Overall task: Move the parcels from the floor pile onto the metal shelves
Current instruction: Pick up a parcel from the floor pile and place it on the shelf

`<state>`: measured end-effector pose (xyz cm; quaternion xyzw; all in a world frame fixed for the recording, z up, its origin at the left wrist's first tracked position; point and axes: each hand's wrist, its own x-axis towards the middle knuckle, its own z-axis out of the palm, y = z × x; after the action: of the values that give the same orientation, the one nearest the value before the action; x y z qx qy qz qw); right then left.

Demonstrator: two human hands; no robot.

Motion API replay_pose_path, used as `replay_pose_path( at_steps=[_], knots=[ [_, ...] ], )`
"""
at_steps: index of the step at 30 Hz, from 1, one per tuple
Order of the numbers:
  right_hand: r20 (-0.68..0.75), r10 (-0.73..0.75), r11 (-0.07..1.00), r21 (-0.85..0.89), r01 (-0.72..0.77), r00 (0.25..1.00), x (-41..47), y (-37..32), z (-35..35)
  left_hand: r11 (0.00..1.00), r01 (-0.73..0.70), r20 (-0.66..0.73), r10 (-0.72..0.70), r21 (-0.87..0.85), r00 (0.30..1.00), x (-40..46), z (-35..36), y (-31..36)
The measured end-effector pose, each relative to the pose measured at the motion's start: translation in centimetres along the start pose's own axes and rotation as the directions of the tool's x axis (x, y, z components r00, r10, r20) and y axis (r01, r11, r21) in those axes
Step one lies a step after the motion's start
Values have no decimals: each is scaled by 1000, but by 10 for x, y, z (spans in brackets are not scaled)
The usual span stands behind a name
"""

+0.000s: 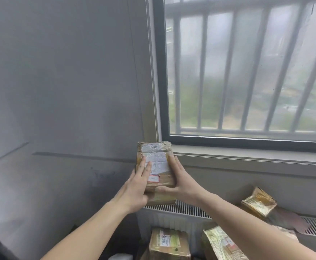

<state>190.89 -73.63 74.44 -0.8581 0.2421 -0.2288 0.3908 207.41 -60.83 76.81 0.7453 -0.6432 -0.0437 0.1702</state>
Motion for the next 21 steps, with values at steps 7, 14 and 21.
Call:
replay_pose_path(
  at_steps=[7,14,21],
  knots=[
    [131,-205,947,-226,230,970,5,-24,36,987,144,-45,-141,66,989,-46,-16,-15],
    [223,-333,914,-163,372,916,16,-72,120,930,343,-79,-335,135,939,-122,-49,-57],
    [353,-435,832,-195,520,828,18,-164,204,814,560,-103,-551,151,828,-219,-94,-108]
  ],
)
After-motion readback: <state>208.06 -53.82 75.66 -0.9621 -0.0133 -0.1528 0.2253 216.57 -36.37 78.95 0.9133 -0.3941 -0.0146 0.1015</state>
